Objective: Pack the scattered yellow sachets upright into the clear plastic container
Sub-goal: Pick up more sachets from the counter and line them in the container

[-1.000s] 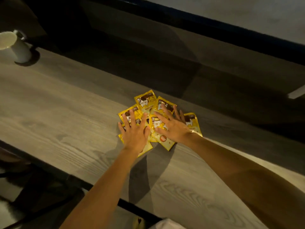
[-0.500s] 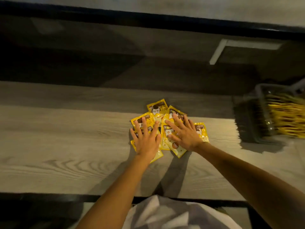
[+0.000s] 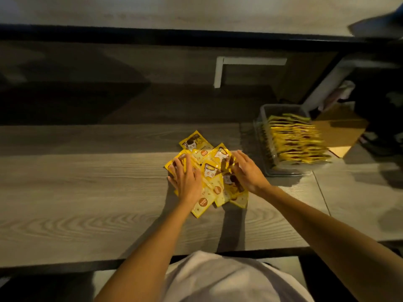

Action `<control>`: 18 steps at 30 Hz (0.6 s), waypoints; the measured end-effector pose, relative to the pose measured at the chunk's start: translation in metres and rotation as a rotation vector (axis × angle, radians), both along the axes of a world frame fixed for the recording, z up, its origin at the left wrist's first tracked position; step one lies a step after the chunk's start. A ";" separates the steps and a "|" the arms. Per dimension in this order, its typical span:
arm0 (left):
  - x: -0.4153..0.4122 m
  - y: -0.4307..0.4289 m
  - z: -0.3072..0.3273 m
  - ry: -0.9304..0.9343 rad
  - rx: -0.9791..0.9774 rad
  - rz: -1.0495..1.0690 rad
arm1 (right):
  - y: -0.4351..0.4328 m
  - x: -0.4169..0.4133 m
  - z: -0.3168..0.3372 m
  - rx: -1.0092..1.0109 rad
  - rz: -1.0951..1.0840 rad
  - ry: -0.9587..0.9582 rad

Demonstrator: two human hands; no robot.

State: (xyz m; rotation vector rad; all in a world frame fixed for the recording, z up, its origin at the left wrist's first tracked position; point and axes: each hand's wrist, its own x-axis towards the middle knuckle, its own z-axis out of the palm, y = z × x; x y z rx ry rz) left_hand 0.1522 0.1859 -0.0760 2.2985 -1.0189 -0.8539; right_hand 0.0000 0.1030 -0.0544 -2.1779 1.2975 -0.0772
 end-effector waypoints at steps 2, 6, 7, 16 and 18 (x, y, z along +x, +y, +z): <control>-0.008 -0.004 0.004 0.046 -0.105 0.120 | -0.003 -0.014 0.009 0.006 0.011 -0.020; -0.014 0.001 0.012 -0.039 -0.224 0.184 | -0.002 -0.027 0.016 -0.073 0.246 0.032; -0.013 0.005 0.012 -0.051 -0.252 0.168 | -0.002 -0.026 0.014 -0.104 0.304 0.038; 0.002 0.037 0.017 -0.112 0.102 -0.503 | 0.005 0.001 0.005 -0.155 0.697 0.323; 0.002 0.040 0.018 -0.248 0.249 -0.619 | 0.005 0.003 0.006 -0.186 0.704 0.348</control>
